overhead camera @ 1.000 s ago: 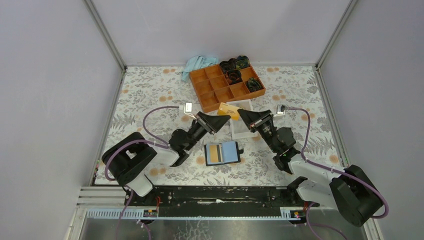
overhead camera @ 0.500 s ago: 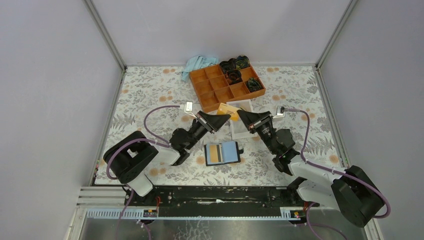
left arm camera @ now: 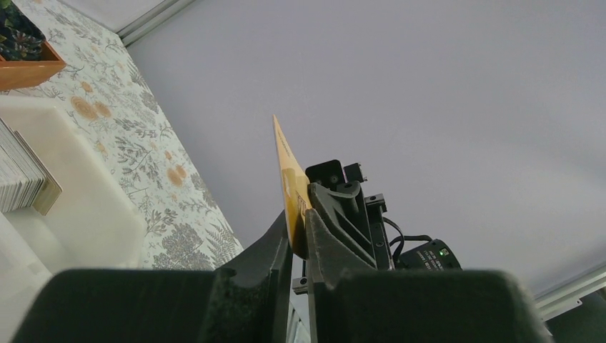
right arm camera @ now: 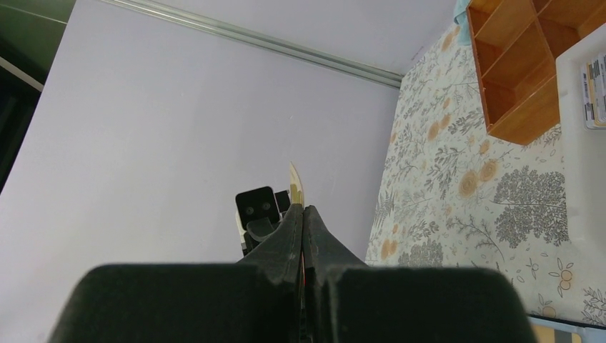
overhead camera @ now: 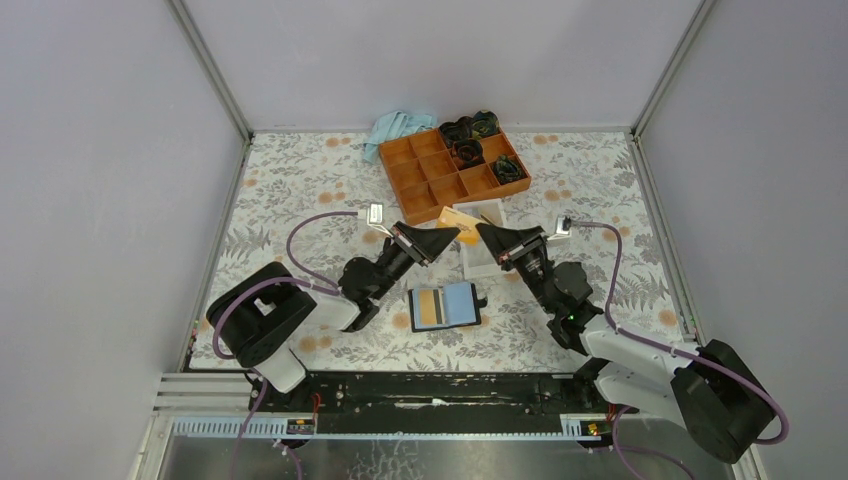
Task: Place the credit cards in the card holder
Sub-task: Pick up the credit card from the storage box.
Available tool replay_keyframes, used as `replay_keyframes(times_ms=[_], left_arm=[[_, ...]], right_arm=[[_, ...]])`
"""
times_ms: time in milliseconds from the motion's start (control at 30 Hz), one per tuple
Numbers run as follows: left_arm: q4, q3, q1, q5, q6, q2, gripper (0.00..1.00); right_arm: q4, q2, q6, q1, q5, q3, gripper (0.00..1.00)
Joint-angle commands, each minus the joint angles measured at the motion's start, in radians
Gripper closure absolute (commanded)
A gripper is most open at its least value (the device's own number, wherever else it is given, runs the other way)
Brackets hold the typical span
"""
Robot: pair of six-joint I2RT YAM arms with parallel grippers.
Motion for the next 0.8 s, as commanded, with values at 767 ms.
replay_keyframes(times_ms=[767], left_arm=[[0.065,-0.035,0.052,-0.023,-0.01,-0.034,0.89]], right_arm=[[-0.053,-0.081,-0.104,0.16,0.076,-0.048,1.0]])
